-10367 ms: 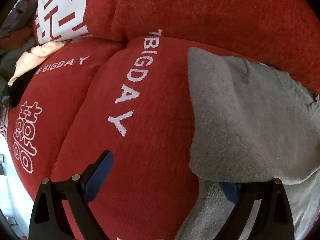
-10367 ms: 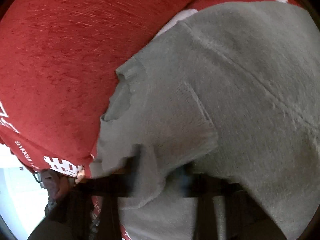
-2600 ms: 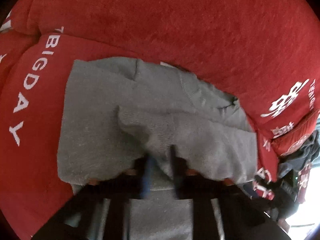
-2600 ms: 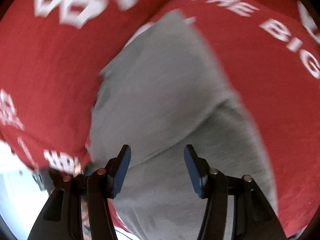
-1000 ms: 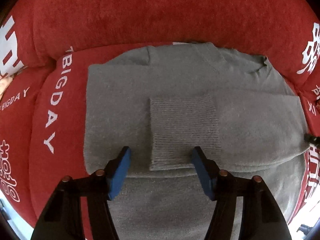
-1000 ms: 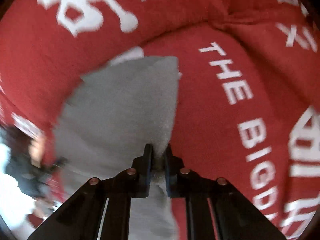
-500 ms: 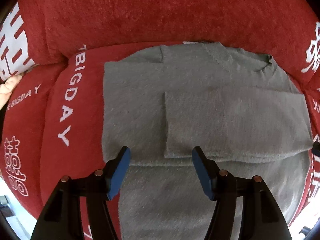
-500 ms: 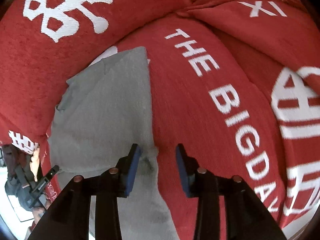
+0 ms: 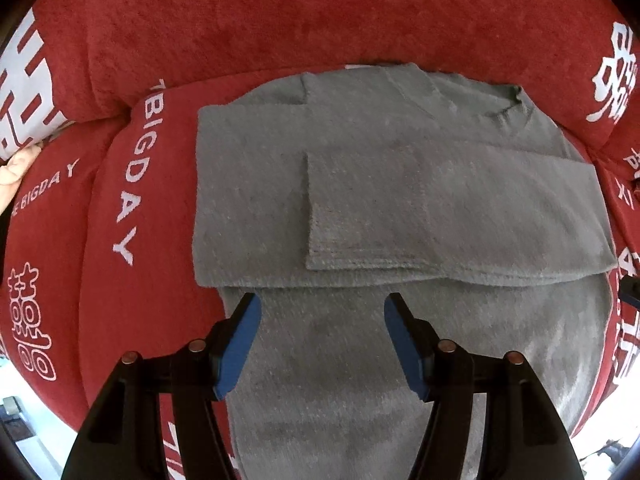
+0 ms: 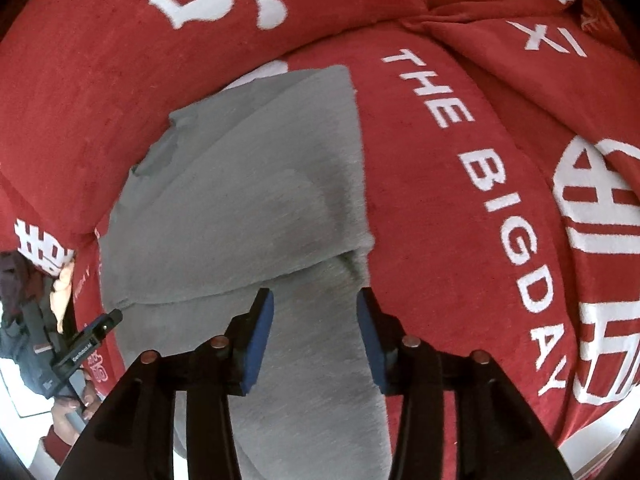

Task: Fold small clothes
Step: 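Release the cuff and smooth the folded sweater with both grippers, then grasp the sweater hem with both grippers and lift it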

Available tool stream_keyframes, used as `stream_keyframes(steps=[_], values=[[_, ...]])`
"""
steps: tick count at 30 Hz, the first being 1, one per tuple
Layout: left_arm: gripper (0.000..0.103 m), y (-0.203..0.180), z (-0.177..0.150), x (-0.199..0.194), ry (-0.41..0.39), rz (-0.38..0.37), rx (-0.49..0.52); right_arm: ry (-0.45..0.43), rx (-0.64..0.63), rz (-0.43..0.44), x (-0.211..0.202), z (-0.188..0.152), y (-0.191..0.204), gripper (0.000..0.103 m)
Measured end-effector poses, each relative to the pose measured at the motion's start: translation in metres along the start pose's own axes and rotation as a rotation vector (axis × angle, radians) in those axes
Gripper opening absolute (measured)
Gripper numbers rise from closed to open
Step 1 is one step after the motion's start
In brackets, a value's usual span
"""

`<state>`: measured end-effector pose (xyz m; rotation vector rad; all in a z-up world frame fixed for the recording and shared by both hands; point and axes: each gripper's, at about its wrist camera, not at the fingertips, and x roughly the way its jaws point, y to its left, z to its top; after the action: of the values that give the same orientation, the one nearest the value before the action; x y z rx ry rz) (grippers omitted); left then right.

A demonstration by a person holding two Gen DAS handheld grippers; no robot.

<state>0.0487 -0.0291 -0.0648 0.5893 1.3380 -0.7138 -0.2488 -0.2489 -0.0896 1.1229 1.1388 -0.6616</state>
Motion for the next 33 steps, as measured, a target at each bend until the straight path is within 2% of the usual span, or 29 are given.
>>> stream_keyframes(steps=[3,4,5,6,10,14,21,26,29,30,33], values=[[0.066,0.0,-0.003,-0.001,0.008,-0.004,0.007,0.012,-0.011,0.008,0.003,-0.004,0.008,0.052],[0.071,0.0,-0.005,0.0,0.018,0.002,0.009,0.016,-0.013,0.011,0.004,-0.005,0.01,0.052],[0.085,0.001,-0.005,0.002,0.024,0.008,0.01,0.018,-0.016,0.011,0.004,-0.007,0.011,0.052],[0.087,0.001,-0.006,0.002,0.023,0.015,0.01,0.02,-0.022,0.009,0.003,-0.008,0.013,0.052],[0.087,-0.002,-0.011,-0.002,0.012,0.024,0.033,0.029,-0.04,0.006,0.002,-0.013,0.021,0.053],[0.087,-0.007,-0.015,-0.003,0.037,0.022,0.045,0.037,-0.046,0.015,-0.001,-0.018,0.026,0.055],[0.087,-0.008,-0.021,-0.001,0.083,0.023,0.039,0.029,-0.097,0.002,-0.009,-0.024,0.04,0.08],[0.087,-0.012,-0.028,0.007,0.134,0.027,0.046,0.025,-0.137,0.003,-0.013,-0.031,0.046,0.082],[0.087,-0.017,-0.035,0.008,0.152,0.031,0.056,0.038,-0.131,0.007,-0.011,-0.037,0.043,0.089],[0.087,-0.019,-0.037,0.007,0.153,0.03,0.055,0.038,-0.13,0.008,-0.01,-0.039,0.041,0.095],[0.087,-0.021,-0.046,0.003,0.16,0.037,0.043,0.049,-0.12,0.014,-0.01,-0.044,0.035,0.095]])
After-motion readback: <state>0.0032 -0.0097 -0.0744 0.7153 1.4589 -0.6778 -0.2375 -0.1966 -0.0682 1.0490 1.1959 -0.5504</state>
